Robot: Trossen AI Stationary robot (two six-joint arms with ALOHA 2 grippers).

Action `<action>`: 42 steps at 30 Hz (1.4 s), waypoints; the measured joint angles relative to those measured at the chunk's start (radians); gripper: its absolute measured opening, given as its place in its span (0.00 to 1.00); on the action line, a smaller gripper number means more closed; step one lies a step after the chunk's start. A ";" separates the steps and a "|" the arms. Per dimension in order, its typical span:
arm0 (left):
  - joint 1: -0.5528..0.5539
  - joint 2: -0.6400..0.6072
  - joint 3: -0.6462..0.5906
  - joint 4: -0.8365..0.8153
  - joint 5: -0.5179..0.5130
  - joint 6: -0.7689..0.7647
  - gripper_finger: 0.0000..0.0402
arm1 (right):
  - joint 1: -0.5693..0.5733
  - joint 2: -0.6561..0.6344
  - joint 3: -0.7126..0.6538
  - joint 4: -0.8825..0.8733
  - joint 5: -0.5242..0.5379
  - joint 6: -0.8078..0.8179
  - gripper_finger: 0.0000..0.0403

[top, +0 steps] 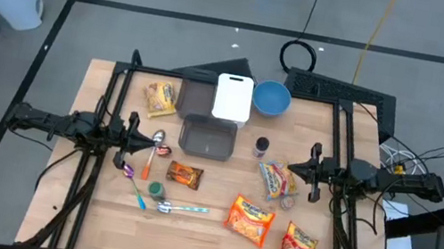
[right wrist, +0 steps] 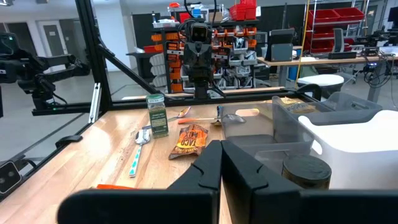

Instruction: Pick & Place Food Item

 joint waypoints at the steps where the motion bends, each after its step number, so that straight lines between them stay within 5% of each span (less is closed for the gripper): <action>1: 0.000 0.000 0.000 0.000 0.000 0.000 0.09 | 0.000 0.000 0.000 0.000 0.000 0.000 0.00; 23: 0.000 0.000 0.000 0.000 0.000 0.000 0.09 | 0.000 0.000 0.000 0.010 0.000 0.000 0.00; 34: 0.000 0.000 0.000 0.000 0.000 0.000 0.09 | 0.000 0.010 0.003 0.346 0.000 -0.050 0.00; 42: 0.000 0.000 0.000 0.000 0.000 0.000 0.09 | 0.000 0.162 0.086 0.362 0.034 -0.019 0.00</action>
